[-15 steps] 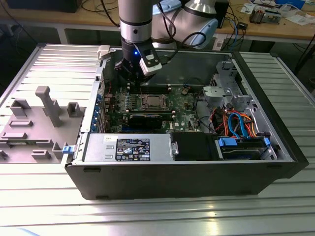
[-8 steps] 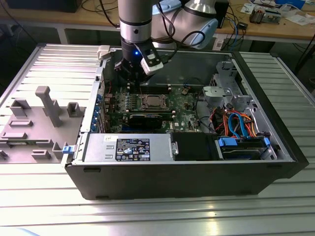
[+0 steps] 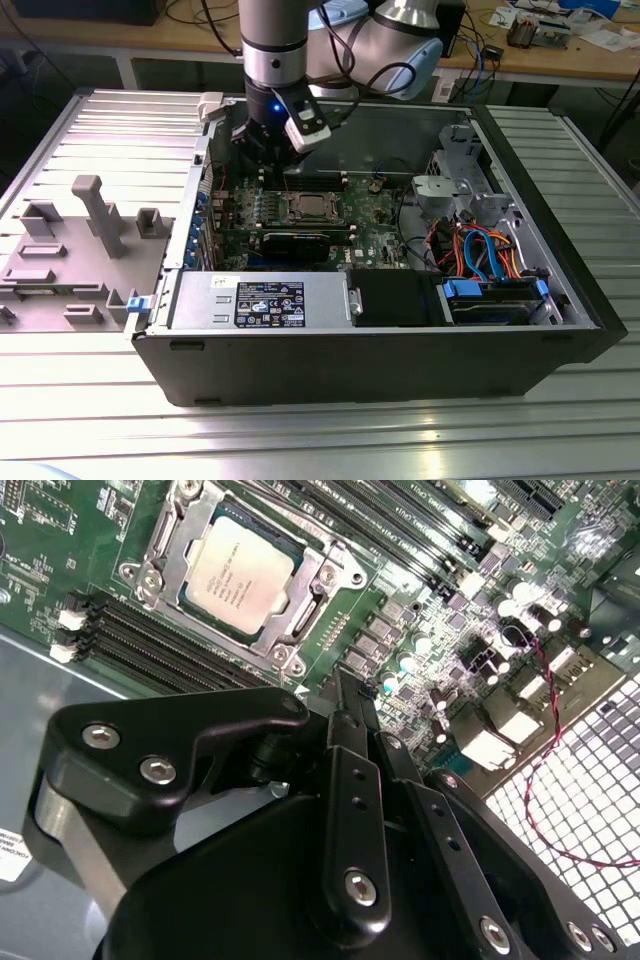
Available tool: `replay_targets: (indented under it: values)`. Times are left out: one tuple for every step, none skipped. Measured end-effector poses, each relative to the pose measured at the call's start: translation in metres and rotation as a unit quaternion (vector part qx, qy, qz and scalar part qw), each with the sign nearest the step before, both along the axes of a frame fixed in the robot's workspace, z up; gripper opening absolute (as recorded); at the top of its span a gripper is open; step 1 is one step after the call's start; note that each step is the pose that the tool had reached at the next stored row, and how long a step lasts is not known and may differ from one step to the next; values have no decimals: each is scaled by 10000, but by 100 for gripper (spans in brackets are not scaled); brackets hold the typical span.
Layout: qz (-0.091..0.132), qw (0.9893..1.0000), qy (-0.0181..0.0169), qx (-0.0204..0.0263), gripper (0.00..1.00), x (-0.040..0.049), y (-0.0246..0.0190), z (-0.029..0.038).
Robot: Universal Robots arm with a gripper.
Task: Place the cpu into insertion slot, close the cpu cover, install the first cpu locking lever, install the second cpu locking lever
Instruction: 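Install the first cpu locking lever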
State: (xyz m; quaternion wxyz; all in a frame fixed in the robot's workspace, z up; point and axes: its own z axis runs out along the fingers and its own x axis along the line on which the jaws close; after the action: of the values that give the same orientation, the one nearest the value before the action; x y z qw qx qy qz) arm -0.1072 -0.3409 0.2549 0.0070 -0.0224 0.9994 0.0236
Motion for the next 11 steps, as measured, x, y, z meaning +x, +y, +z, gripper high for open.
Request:
replay_targets:
  values:
    - [5, 10000, 0, 0, 11, -1, 6, -1]
    - [9, 10000, 0, 0, 11, -2, 13, -1]
    - [11, 10000, 0, 0, 11, -5, 18, -1]
    - [16, 10000, 0, 1, 11, -10, 24, -1]
    - [20, 10000, -1, 1, 11, -18, 33, -1]
    - [22, 10000, -1, 1, 11, -25, 40, -2]
    - [24, 10000, 0, 1, 11, -30, 48, -1]
    - [26, 10000, -1, 1, 11, -33, 57, -1]
    - [26, 10000, -1, 1, 11, -37, 70, -1]
    - [27, 10000, 0, 1, 11, -40, 87, -1]
    - [27, 10000, 0, 1, 11, -44, 112, -1]
